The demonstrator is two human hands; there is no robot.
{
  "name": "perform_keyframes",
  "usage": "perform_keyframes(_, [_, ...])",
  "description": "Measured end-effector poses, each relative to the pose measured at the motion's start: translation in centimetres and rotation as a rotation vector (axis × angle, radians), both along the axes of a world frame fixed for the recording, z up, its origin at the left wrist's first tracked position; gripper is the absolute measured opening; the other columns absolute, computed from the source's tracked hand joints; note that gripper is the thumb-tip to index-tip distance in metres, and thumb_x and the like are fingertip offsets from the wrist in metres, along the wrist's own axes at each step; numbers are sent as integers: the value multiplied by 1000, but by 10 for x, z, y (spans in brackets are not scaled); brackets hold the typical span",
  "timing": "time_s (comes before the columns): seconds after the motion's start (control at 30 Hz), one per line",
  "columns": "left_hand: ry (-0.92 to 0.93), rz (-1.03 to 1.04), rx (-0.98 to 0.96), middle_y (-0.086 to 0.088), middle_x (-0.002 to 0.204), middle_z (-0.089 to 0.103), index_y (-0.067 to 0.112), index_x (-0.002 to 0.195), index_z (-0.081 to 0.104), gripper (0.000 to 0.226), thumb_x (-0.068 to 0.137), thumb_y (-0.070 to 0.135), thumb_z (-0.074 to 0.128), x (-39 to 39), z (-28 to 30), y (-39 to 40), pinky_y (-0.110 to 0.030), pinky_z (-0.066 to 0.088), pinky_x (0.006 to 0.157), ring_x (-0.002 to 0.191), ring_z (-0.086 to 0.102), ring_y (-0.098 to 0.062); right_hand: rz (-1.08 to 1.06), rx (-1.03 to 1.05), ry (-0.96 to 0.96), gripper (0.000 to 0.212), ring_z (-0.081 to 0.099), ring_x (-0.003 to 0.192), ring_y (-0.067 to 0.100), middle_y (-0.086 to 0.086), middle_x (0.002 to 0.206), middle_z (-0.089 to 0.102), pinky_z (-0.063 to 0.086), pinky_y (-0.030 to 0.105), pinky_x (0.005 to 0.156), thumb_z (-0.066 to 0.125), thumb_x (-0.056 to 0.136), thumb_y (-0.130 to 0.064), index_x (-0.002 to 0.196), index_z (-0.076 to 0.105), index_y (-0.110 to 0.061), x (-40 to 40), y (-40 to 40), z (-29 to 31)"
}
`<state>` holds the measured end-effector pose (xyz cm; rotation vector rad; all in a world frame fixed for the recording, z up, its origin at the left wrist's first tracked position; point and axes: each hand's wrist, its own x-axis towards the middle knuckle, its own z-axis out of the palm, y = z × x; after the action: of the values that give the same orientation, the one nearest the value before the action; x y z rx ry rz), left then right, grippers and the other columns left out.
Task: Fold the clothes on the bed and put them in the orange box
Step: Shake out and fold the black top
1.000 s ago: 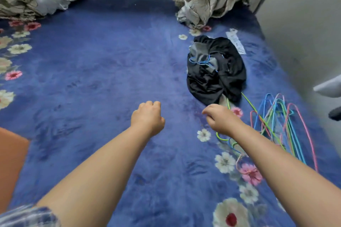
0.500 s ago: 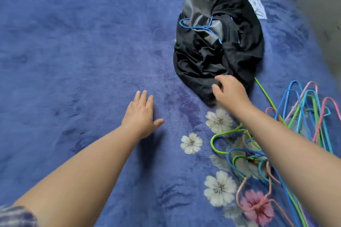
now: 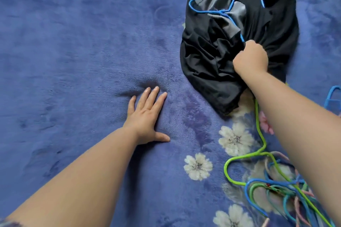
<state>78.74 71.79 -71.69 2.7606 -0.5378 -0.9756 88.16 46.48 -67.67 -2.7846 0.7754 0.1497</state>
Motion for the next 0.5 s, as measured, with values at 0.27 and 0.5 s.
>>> perform_keyframes(0.27, [-22,17,-38,3,153,-25,25,146,-17,121,68,62,67,-1,1,-1,-44,-11,113,141,-23,-16,34,236,-164,45,46,75,37,7,57,40,14,31,59,43,95,-31,58,24,-11,-82,44,-1])
perform_keyframes(0.5, [-152,520,-798,-2,154,19,15,149,9,112,62,62,61,-1,98,1,-31,19,115,141,19,-16,306,292,-155,45,40,66,32,3,54,37,19,35,58,43,96,-31,59,23,-15,-154,80,72])
